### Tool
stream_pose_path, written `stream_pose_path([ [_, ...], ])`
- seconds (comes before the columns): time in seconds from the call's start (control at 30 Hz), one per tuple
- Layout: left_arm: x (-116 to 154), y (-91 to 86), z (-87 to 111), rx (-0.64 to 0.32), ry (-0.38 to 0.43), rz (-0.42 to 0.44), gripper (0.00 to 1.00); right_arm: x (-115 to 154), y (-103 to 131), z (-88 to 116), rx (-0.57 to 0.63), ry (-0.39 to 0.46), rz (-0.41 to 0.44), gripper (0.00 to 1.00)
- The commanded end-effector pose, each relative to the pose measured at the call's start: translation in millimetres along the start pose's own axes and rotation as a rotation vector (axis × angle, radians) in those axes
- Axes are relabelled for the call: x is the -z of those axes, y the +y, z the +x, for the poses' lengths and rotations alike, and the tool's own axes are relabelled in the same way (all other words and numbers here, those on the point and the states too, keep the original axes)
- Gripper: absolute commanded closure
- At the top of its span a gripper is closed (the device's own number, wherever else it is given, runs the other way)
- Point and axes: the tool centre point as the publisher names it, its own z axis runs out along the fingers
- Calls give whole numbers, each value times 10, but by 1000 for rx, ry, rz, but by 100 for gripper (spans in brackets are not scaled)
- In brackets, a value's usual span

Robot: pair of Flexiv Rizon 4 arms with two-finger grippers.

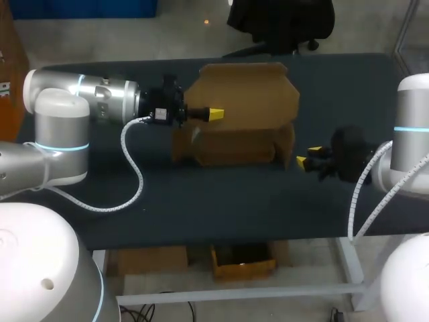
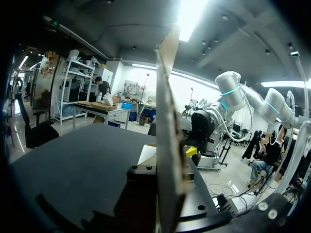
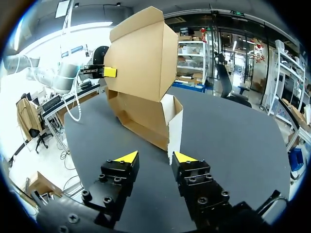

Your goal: Assemble the packaging by folding the flat box into shape, placing the metal phone stand inside, and closing the box properly

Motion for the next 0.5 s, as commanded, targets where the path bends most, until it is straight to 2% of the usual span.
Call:
stream_pose_path([
  [0.03,-9,29,-12,0,2,1,100,-193,-65,-103,-1,7,-11,58],
  [0.23,-9,29,-12,0,2,1,100,-252,-74,-254,6,9,-9,58],
  [0.5,-9,29,-12,0,2,1,100,-388,-55,-256,30,31,14,58],
])
